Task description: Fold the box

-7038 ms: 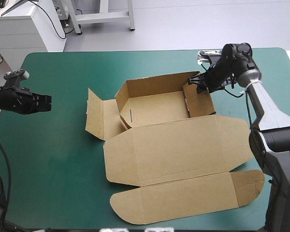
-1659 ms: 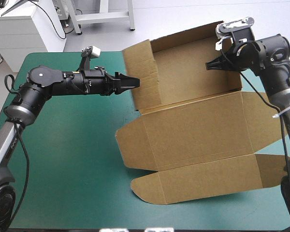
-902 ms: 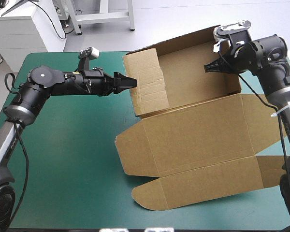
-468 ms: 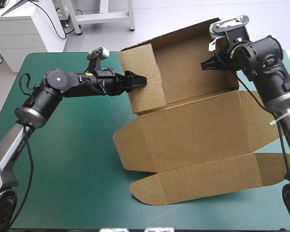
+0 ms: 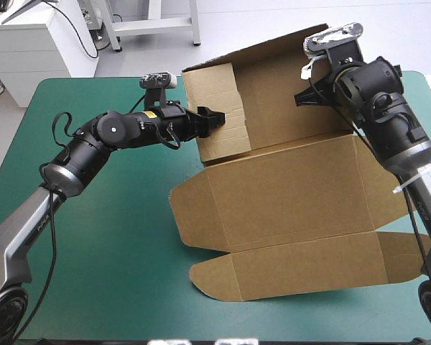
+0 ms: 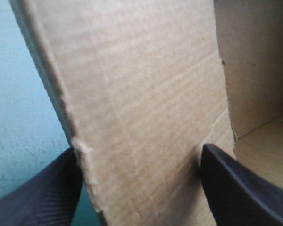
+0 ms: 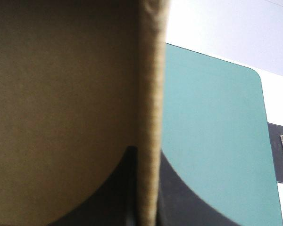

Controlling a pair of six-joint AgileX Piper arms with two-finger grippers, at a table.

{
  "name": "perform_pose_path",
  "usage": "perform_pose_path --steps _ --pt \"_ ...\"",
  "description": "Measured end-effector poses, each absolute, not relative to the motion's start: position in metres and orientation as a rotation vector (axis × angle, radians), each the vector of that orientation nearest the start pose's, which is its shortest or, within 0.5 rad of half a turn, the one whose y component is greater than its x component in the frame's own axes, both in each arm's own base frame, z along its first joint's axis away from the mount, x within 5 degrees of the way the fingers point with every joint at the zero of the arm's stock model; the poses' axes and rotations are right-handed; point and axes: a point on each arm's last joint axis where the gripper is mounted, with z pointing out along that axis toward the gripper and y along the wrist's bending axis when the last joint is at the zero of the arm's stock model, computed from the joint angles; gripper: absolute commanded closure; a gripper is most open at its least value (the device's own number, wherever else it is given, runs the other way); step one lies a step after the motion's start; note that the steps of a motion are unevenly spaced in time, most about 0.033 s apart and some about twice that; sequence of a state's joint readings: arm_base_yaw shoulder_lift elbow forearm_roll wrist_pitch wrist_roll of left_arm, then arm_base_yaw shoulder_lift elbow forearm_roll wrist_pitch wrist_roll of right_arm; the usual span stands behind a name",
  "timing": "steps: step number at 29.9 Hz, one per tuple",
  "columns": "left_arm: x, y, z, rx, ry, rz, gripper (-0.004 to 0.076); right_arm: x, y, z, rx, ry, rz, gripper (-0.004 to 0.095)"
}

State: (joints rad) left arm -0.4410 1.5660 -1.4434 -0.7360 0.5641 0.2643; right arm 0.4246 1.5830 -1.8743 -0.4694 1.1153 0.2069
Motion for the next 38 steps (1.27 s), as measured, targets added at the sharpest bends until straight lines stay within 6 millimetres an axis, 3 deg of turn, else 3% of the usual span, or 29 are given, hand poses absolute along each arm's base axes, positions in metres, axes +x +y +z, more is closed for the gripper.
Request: perform_pose_path --steps 10,16,23,27,31,38 --pt "0.328 -0.188 0.364 0.261 2.127 -0.849 0.0242 0.312 0.110 0.464 -0.264 2.207 -0.257 0.0918" --pt "0.331 -0.188 0.366 0.232 2.097 -0.842 0.0269 0.310 0.110 0.464 -0.254 2.219 -0.255 0.0918" --pt "0.332 -0.187 0.367 0.220 2.083 -0.840 0.0278 0.291 0.110 0.480 -0.258 2.171 -0.227 0.0918" --pt "0.333 -0.187 0.367 0.212 2.076 -0.843 0.0409 0.282 0.108 0.487 -0.258 2.154 -0.216 0.0918" --pt "0.334 -0.187 0.367 0.196 2.075 -0.847 0.0728 0.280 0.106 0.487 -0.251 2.164 -0.225 0.0918" --pt "0.336 -0.187 0.365 0.130 2.091 -0.906 0.0731 0.278 0.105 0.488 -0.241 2.171 -0.231 0.0918"
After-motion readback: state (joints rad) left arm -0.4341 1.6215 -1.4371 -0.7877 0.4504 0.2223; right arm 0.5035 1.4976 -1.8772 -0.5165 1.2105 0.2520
